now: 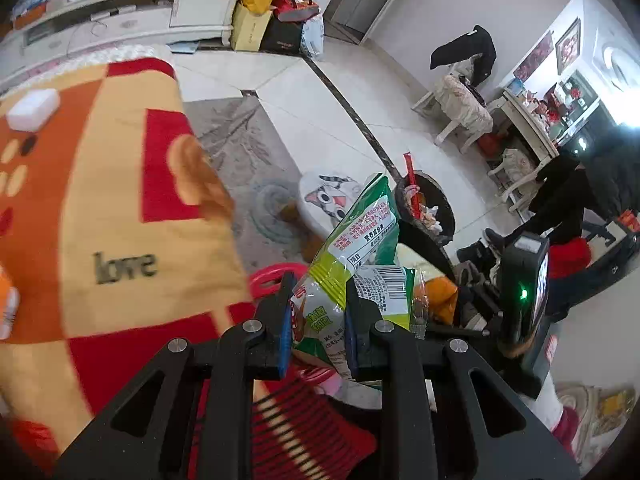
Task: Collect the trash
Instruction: 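Open the right gripper over the bin while the left gripper lowers the seaweed bag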
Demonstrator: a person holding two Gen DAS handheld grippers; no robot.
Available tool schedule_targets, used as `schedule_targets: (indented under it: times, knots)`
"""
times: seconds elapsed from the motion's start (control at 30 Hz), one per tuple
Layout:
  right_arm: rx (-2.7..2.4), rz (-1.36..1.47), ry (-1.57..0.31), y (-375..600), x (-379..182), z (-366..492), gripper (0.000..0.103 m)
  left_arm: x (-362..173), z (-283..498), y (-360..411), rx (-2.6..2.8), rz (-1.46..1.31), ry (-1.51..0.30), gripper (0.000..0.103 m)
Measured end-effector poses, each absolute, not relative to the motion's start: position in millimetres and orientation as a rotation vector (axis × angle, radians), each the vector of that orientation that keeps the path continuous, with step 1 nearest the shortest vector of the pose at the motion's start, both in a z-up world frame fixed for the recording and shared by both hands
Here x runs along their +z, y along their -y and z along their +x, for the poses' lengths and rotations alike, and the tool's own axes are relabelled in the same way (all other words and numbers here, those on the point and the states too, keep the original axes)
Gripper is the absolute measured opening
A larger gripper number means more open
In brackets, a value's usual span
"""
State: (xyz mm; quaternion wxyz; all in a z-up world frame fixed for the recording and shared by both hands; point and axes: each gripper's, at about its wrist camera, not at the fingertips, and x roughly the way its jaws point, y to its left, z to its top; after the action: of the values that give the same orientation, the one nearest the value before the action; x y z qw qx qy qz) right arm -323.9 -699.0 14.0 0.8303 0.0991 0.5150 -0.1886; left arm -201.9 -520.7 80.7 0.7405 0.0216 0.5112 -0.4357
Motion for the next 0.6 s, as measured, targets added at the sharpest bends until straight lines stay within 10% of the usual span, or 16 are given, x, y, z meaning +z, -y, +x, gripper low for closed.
schedule_targets:
  times: [0.1,0.23,0.6]
  knots:
    - [-0.407,0.230,-1.105,706,7,-328,0.068,68,-202,537,-0.968,0.020,-1.143,0.019]
    - [-0.418,0.263,-1.122,715,-1,-335,0.076,50,-201,554,-1.018,-0.021,-1.197,0.054]
    - [-0.433,0.314,-1.162,727,-7,-351,0.078,43,-200,553,-1.020,0.011,-1.229,0.055]
